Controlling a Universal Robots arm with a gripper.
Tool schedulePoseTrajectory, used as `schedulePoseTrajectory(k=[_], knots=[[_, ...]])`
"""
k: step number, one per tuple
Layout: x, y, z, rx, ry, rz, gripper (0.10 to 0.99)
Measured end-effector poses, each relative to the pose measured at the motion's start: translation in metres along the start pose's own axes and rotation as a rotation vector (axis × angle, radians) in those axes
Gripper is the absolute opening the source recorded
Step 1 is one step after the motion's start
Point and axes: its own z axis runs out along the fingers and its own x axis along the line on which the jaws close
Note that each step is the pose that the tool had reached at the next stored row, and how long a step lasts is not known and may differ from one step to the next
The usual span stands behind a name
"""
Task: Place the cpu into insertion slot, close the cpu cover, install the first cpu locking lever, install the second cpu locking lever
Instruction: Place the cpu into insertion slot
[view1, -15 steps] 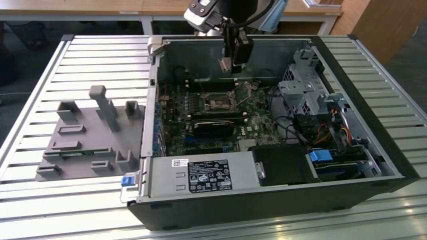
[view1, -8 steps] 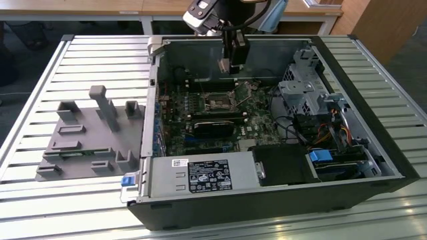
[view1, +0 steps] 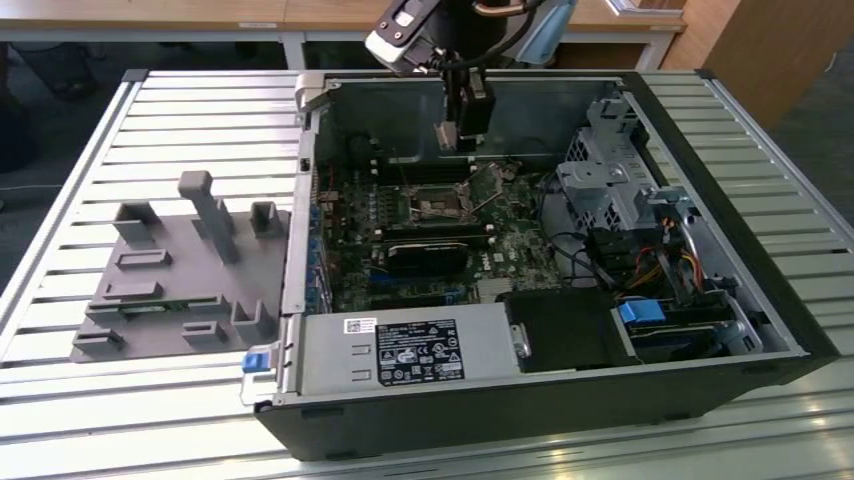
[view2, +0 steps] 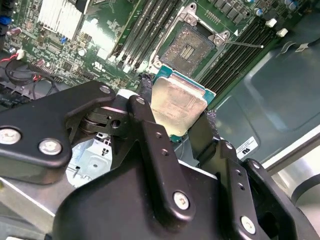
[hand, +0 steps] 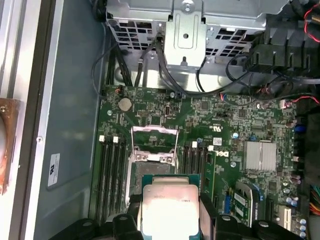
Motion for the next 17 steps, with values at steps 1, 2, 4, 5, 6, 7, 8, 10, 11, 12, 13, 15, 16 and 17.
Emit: schedulePoseTrajectory(k=[1, 2, 4, 5, 6, 7, 8, 10, 11, 12, 13, 15, 16, 17], knots=[[0.0004, -0.0001, 0.0014, 0.0, -0.0008, 0.01, 0.537], [0.0006, -0.0002, 0.0026, 0.0, -0.0019, 0.022, 0.537], [0.0009, -0.0004, 0.0051, -0.001, -0.004, 0.046, 0.537], [0.001, -0.0005, 0.0064, -0.001, -0.0046, 0.054, 0.537], [0.0011, -0.0006, 0.0077, -0.001, -0.0051, 0.06, 0.537], [0.0011, -0.0007, 0.0089, -0.001, -0.0055, 0.064, 0.537], [0.0011, -0.0008, 0.0102, -0.001, -0.0057, 0.066, 0.537], [0.001, -0.001, 0.0123, -0.001, -0.0062, 0.069, 0.537], [0.001, -0.0011, 0.0131, -0.001, -0.0064, 0.07, 0.537], [0.001, -0.0012, 0.0146, -0.001, -0.0066, 0.072, 0.537], [0.001, -0.0012, 0.0153, -0.001, -0.0067, 0.073, 0.537], [0.001, -0.0014, 0.0172, 0.0, -0.0068, 0.073, 0.537], [0.001, -0.0014, 0.0177, 0.0, -0.0068, 0.073, 0.537], [0.001, -0.0015, 0.0183, 0.0, -0.0068, 0.073, 0.537]])
